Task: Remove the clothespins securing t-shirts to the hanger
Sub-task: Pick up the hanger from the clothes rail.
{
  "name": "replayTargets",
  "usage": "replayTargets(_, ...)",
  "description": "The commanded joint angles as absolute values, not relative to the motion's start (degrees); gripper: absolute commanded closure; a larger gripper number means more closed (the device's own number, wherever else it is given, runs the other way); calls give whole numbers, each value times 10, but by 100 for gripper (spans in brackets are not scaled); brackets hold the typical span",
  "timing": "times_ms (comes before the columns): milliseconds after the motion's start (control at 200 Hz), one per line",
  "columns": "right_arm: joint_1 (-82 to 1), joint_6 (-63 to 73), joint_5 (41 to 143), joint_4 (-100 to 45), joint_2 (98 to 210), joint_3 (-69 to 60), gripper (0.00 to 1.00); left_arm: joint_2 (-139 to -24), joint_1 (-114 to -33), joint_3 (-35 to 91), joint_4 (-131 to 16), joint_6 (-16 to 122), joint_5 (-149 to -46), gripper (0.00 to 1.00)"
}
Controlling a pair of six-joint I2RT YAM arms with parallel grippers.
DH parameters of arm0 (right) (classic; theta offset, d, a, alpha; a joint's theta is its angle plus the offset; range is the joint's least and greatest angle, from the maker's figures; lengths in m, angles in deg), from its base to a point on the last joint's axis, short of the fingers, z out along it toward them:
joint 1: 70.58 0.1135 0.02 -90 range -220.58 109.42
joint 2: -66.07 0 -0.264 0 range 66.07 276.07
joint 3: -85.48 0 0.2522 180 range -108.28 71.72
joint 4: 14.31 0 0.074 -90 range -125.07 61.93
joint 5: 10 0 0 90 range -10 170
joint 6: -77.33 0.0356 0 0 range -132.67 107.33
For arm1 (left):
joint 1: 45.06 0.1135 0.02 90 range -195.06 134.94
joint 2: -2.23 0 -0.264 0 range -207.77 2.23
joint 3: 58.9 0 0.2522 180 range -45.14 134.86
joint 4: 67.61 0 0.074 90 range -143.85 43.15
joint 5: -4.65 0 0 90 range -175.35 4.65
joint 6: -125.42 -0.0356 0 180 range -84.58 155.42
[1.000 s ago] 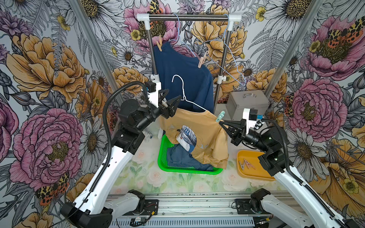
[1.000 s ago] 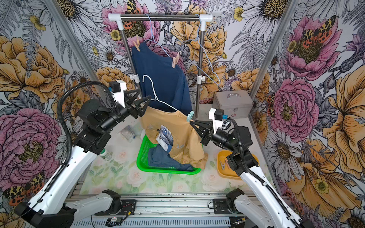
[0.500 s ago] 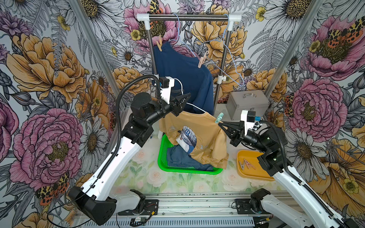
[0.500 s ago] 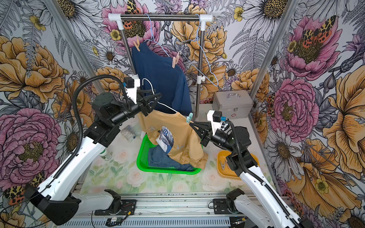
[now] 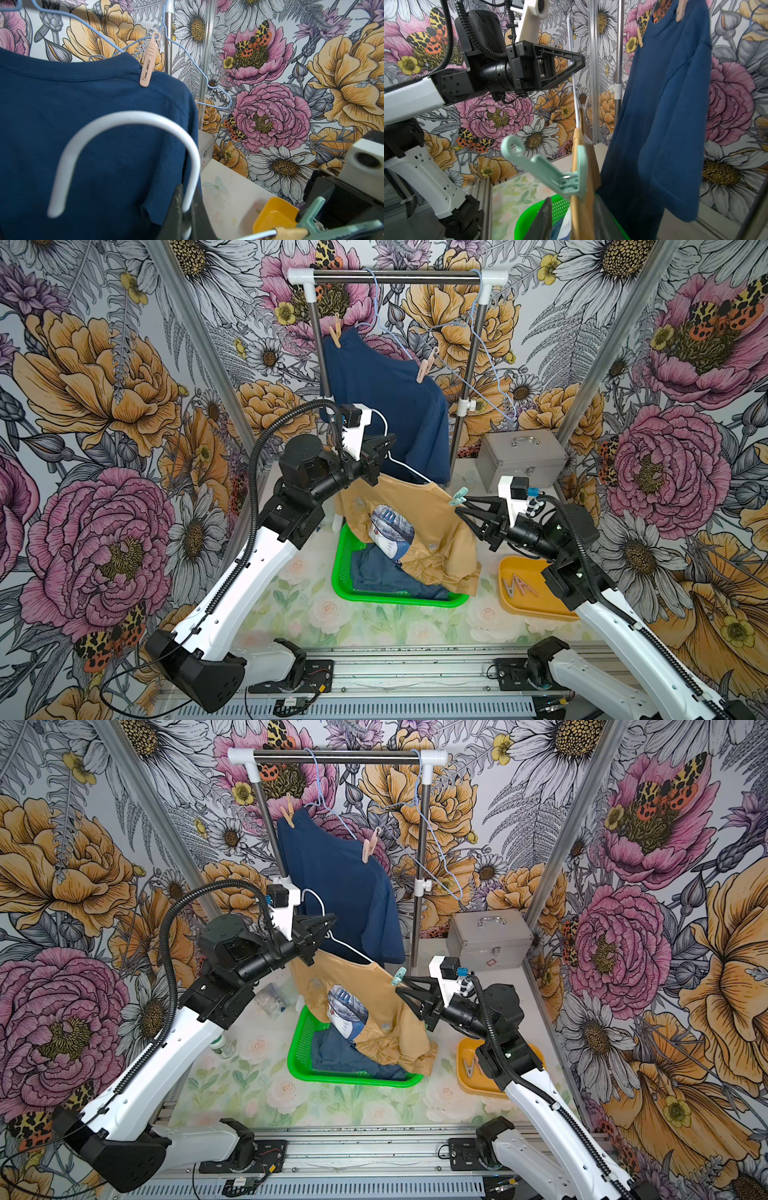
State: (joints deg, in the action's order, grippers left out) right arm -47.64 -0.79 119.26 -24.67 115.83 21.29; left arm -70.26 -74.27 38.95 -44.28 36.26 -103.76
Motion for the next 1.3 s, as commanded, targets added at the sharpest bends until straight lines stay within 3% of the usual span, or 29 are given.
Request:
replayTargets(0,-473,-42,1184,-298,1162,176,42,-683,-745,420,-412,293,-995,100)
replayTargets(110,-472,-47,1169,-304,1157,167,13,-677,-732,446,-385,264,-988,100)
replayTargets(205,-473,-51,1163,-314,1156,158,6,-668,-714,459,-384,268,-987,100)
replayTargets(580,-477,-81,1147,-359,1156,125,3,-656,-751,453,-387,288,-992,100)
replayTargets(900,-518,-127,1172,-517,1123,64,2,-703,-911,370,-426,239,-833,100)
replayTargets(1295,-545,-214,1174,-704,1134,36,1,-685,-919,254,-527,260,-732,100)
